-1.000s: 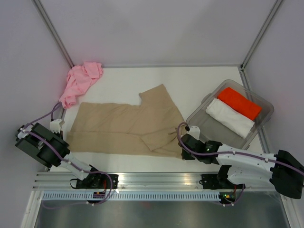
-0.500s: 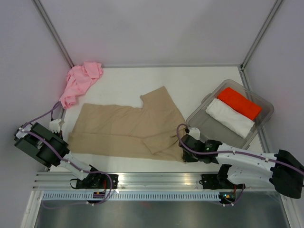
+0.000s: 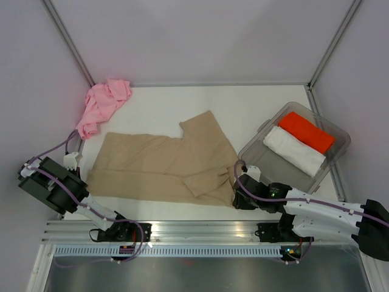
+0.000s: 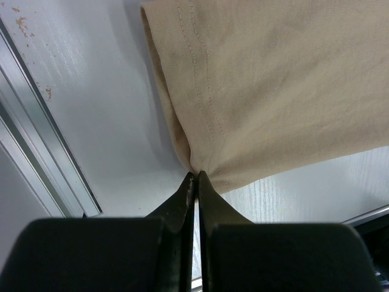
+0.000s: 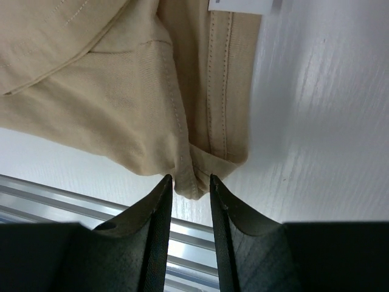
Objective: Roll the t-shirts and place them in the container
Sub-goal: Fold the tshirt
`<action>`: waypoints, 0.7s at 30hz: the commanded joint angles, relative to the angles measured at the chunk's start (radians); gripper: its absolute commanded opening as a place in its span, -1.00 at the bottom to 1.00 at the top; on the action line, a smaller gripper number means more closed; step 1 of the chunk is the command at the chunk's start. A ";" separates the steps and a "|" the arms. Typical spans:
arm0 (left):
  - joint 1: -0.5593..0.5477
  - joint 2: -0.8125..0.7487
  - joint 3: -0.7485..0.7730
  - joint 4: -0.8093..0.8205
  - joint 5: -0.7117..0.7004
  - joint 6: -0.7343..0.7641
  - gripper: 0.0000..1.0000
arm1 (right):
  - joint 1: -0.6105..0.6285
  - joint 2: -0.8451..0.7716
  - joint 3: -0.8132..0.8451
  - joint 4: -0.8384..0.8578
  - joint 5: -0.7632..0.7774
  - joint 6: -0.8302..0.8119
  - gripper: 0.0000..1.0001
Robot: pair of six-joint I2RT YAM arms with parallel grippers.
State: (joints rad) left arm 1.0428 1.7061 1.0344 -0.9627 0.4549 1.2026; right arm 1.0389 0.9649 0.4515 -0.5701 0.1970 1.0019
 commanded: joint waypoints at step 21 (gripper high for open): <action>0.049 -0.022 0.046 0.035 0.041 0.054 -0.95 | 0.000 -0.207 -0.226 0.118 0.076 0.351 -0.24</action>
State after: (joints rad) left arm 1.0428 1.7061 1.0351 -0.9661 0.4553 1.2041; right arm 1.0370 0.7429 0.2676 -0.5060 0.2611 1.2987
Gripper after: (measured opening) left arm 0.029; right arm 0.386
